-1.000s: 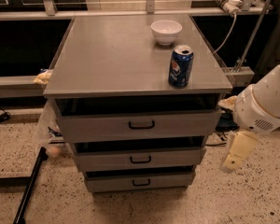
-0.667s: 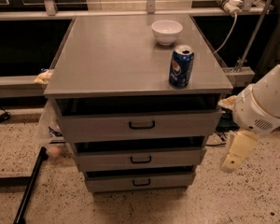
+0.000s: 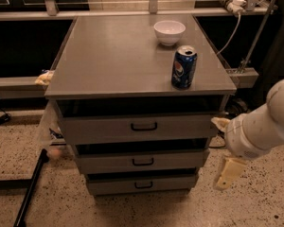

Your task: Open middle drawer

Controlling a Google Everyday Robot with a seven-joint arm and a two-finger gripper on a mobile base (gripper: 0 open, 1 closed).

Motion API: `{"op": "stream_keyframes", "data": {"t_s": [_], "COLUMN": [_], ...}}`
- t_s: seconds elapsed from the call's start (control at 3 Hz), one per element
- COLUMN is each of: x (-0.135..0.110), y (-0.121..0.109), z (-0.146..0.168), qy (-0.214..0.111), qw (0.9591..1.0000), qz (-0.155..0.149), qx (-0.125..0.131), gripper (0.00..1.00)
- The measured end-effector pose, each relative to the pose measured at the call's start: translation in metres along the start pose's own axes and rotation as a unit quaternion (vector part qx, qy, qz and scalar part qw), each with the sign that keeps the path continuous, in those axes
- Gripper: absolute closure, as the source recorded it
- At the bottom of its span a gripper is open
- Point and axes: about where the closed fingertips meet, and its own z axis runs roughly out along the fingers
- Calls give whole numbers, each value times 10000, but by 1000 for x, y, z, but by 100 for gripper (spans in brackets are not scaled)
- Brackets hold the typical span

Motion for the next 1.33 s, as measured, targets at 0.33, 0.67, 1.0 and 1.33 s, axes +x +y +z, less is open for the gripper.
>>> {"op": "stream_keyframes", "data": {"t_s": [0.33, 0.67, 1.0, 1.33], "x": [2, 9, 9, 9], "y": [-1, -11, -11, -9], "z": [51, 107, 107, 114], "qy": [-270, -609, -609, -585], "qw": [9994, 9977, 9977, 9966], "qz": [-187, -192, -193, -437], "qx": [148, 237, 238, 392], "gripper": [0, 0, 0, 0]}}
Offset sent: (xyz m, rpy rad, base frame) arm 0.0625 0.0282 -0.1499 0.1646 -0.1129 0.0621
